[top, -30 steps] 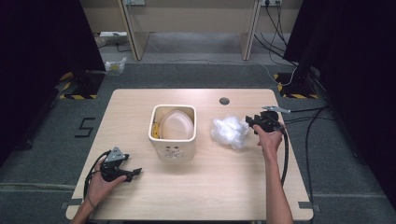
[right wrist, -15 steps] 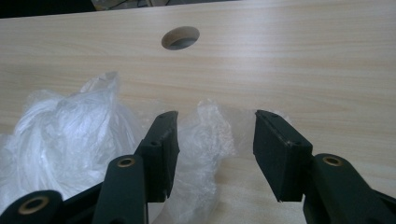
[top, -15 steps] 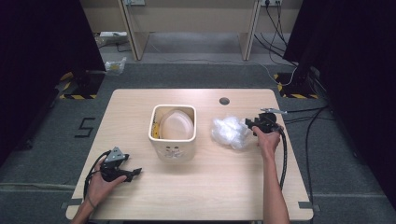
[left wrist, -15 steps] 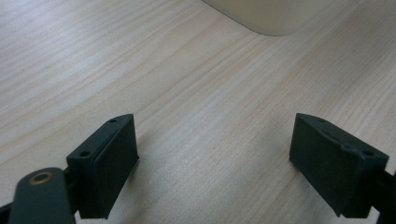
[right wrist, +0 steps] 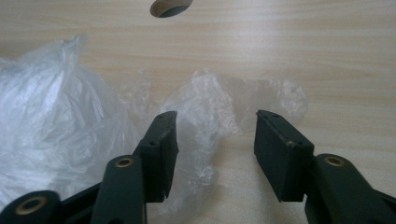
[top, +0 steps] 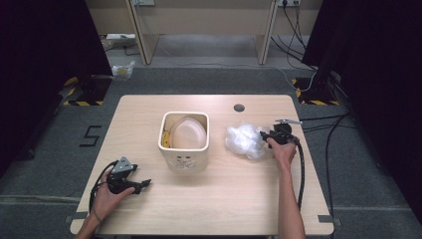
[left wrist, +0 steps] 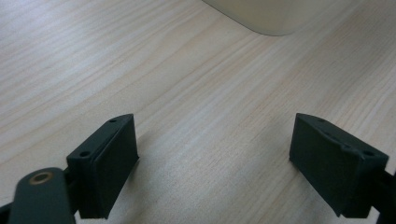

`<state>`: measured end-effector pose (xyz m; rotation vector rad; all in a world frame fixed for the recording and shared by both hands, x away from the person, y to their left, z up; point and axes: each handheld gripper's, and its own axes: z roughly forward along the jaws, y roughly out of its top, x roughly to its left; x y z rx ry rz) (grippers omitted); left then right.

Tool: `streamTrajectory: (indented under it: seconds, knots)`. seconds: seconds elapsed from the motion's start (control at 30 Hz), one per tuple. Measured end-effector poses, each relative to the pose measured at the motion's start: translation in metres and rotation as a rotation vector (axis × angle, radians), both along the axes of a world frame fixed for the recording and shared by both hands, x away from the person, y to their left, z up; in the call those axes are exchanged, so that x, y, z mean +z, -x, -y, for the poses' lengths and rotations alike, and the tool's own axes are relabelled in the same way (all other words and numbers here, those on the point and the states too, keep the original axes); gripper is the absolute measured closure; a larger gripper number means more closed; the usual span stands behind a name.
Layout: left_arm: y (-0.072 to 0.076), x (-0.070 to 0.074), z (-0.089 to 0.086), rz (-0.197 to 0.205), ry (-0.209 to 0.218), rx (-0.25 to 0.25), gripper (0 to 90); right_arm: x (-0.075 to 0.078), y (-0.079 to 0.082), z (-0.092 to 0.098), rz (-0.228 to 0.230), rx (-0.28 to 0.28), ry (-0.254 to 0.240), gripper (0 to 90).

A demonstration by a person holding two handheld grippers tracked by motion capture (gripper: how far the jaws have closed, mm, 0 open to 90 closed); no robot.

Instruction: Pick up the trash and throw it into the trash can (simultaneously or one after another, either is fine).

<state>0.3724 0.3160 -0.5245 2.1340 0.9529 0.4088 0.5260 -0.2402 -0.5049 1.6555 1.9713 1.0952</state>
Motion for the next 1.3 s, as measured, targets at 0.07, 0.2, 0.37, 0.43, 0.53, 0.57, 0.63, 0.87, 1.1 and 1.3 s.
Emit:
streamTrajectory:
  seconds: [0.07, 0.2, 0.37, 0.43, 0.53, 0.57, 0.63, 0.87, 1.1, 1.3]
  knots:
    - [0.000, 0.000, 0.000, 0.000, 0.000, 0.000, 14.2, -0.001, 0.000, 0.000, 0.000, -0.002, -0.010, 57.4]
    - [0.000, 0.000, 0.000, 0.000, 0.000, 0.000, 14.2, -0.003, 0.002, 0.000, 0.018, 0.042, -0.065, 78.3]
    - [0.000, 0.000, 0.000, 0.000, 0.000, 0.000, 14.2, 0.007, 0.009, 0.002, 0.061, 0.062, -0.058, 90.0]
    - [0.000, 0.000, 0.000, 0.000, -0.002, -0.002, 14.2, 0.011, 0.011, 0.003, 0.068, 0.070, -0.047, 90.0]
    - [0.000, 0.000, 0.000, 0.000, 0.000, 0.000, 14.2, 0.014, 0.013, 0.005, 0.076, 0.066, -0.030, 90.0]
    - [0.000, 0.000, 0.000, 0.000, 0.000, 0.000, 14.2, 0.019, 0.015, 0.008, 0.097, 0.051, -0.029, 90.0]
    - [0.000, 0.000, 0.000, 0.000, 0.001, 0.000, 14.2, 0.021, 0.016, 0.008, 0.103, 0.049, -0.030, 90.0]
    - [0.000, 0.000, 0.000, 0.000, 0.000, 0.000, 14.2, 0.041, 0.026, 0.008, 0.166, 0.083, -0.047, 90.0]
    - [0.000, 0.000, 0.000, 0.000, 0.000, 0.000, 14.2, 0.071, 0.032, 0.000, 0.250, 0.121, -0.069, 90.0]
    - [0.000, 0.000, 0.000, 0.001, -0.001, 0.000, 14.2, 0.093, 0.039, -0.001, 0.299, 0.122, -0.074, 90.0]
